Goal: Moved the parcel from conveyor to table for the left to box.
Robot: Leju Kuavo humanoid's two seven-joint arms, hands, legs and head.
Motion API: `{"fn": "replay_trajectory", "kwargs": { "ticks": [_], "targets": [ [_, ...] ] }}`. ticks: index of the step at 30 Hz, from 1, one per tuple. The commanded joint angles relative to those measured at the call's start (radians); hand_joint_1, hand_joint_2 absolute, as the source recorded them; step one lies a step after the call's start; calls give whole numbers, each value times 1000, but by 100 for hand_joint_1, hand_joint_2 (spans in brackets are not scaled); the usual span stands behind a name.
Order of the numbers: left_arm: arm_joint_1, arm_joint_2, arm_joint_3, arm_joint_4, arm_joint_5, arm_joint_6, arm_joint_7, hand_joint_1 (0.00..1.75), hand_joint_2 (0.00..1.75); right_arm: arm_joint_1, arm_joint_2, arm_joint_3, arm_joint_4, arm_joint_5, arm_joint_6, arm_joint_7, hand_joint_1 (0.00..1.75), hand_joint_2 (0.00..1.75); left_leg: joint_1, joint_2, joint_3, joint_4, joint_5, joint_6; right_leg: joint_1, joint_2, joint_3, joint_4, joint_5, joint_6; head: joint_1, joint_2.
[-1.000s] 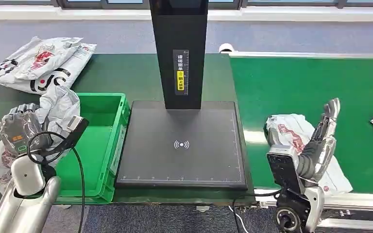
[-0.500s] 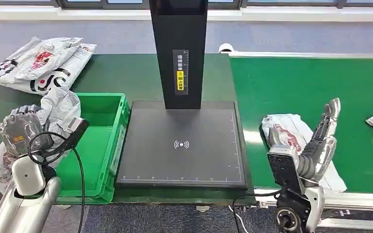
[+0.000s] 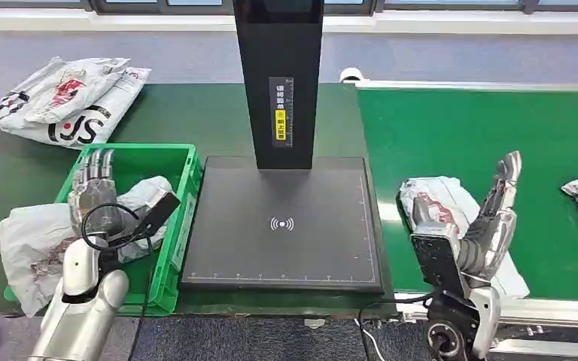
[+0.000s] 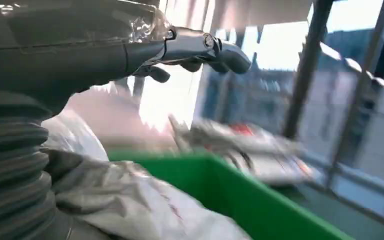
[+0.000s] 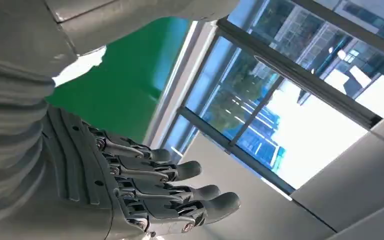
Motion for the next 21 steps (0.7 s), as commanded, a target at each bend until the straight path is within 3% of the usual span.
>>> {"fn": "replay_trajectory", "kwargs": {
  "ticks": [1,6,7,8,9,11,14,21],
  "targets": [
    [-144,-68,-112,100,71,0,35,0,175,-60,-8,-6,119,-14,-17,-6,0,175,2,-4,0,0,1,0,2,-5,3,-2,0,-1,0,0],
    [-170,-61,-140,142,92,34,38,0,175,-53,-9,-15,147,-22,-25,0,0,175,1,-2,1,-1,1,0,1,-3,3,-2,1,0,0,0],
    [-171,-81,-115,122,164,150,-10,0,175,-45,-2,-23,150,-26,-27,3,0,175,1,-2,2,-1,1,0,1,-3,3,-2,1,0,0,0],
    [-172,-94,-107,90,257,156,-59,0,175,-40,-1,-25,153,-26,-29,2,0,175,2,-2,3,-2,1,0,2,-3,5,-3,1,-1,0,0],
    [-159,-123,-97,34,521,63,-161,0,175,-35,-2,-28,156,-33,-28,-1,0,175,2,-2,3,-2,1,0,2,-4,5,-4,1,-1,0,0],
    [-118,-145,-125,-63,916,-103,-250,0,175,-38,-14,-23,185,-61,-30,-21,0,175,2,-3,1,-1,0,0,3,-5,4,-3,0,0,0,0],
    [-77,-142,-224,-119,1004,-71,-269,0,175,-49,-10,-22,229,-65,-32,-27,0,175,2,-2,3,-2,0,1,2,-3,5,-4,1,0,0,0],
    [-87,-125,-242,-102,1025,-51,-273,0,175,-47,-10,-20,222,-63,-35,-28,0,175,0,0,0,0,-1,1,0,-1,1,-1,1,0,0,0]
  ]
}}
